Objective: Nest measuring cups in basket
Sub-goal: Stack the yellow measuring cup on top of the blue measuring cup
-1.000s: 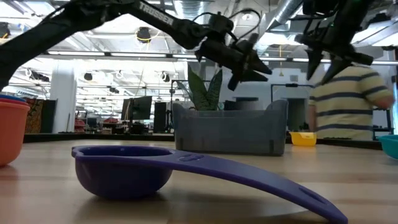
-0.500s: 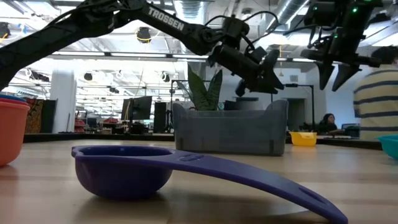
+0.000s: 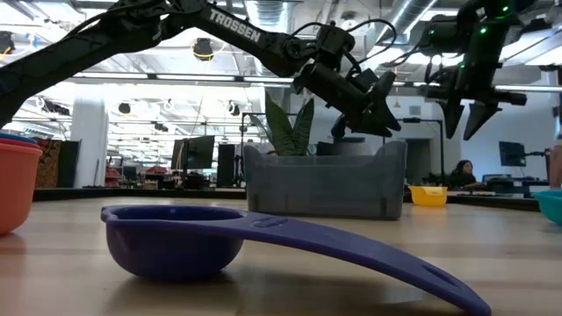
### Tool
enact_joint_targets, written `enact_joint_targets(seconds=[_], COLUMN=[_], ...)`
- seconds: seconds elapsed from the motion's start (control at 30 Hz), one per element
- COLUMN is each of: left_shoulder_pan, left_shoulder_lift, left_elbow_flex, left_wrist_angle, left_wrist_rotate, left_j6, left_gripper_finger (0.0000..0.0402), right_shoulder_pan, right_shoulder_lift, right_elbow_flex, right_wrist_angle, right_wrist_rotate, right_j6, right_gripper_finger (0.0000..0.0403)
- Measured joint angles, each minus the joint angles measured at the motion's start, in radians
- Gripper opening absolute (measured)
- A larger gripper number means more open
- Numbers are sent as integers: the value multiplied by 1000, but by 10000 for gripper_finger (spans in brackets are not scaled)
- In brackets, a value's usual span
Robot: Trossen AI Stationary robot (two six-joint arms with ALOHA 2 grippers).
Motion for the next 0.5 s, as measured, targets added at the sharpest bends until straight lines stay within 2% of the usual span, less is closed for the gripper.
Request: enact_joint_targets(seconds=[0.13, 0.33, 0.5], left_shoulder_pan=[1, 0, 1], left_shoulder_lift=[-1, -3, -5], left_elbow_flex=[50, 103, 102], left_wrist_angle=[-75, -263, -397], left_wrist_rotate=[86, 25, 26], left_j6=[-2, -2, -38], left_gripper_finger=[114, 114, 114], right_shoulder_pan=[14, 22, 8], right_shoulder_lift=[39, 90, 150], right_elbow_flex=[0, 0, 1], right_wrist_angle=[27, 6, 43], right_wrist_rotate=[-6, -8, -26], right_j6=[-63, -55, -77], right_gripper_finger=[178, 153, 144])
